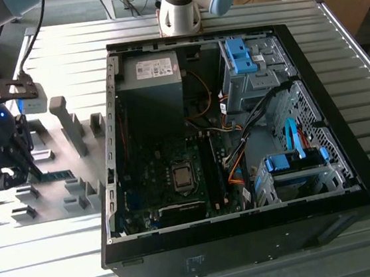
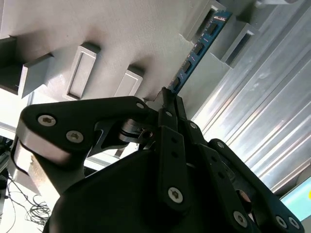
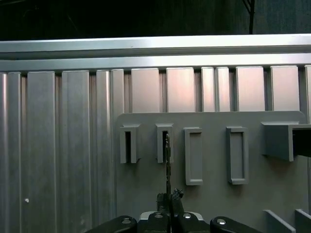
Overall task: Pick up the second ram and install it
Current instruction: 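Pick up the second ram and move it above second insertion slot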
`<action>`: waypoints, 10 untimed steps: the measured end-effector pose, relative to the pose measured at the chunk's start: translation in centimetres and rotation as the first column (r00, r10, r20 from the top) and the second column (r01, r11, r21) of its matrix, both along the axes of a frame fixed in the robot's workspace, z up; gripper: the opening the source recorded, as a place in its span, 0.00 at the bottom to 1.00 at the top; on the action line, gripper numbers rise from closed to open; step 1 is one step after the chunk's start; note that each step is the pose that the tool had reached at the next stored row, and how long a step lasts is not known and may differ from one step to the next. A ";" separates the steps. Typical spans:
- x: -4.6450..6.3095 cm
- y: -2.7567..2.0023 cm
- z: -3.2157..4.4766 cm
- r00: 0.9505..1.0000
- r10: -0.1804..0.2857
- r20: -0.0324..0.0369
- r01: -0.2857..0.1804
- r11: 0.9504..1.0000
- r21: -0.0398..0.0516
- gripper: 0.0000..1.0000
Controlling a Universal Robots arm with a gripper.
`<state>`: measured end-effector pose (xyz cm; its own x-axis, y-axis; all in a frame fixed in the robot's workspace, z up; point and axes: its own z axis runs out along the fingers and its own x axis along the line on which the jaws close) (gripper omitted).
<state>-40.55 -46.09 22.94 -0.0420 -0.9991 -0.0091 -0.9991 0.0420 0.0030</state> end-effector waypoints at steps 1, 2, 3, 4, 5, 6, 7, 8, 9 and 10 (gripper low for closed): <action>0.0 0.00 0.09 1.000 0.000 0.000 0.000 1.000 0.000 0.13; 0.0 0.00 0.19 1.000 0.000 0.000 0.000 1.000 0.000 0.13; 0.0 0.00 0.28 1.000 0.000 0.000 0.000 1.000 0.000 0.13; 0.0 0.00 0.38 1.000 0.000 0.000 0.000 1.000 0.000 0.13; 0.0 0.00 0.49 1.000 0.000 0.000 0.000 1.000 0.000 0.13; 0.0 0.00 0.60 1.000 0.000 0.000 0.000 1.000 0.000 0.13; 0.0 0.00 0.69 1.000 0.000 0.000 0.000 1.000 0.000 0.13; 0.0 0.00 0.77 1.000 0.000 0.000 0.000 1.000 0.001 0.13; 0.0 0.00 0.86 1.000 0.000 0.000 0.000 1.000 0.001 0.13; 0.0 0.00 0.95 1.000 0.000 0.000 0.000 1.000 0.002 0.13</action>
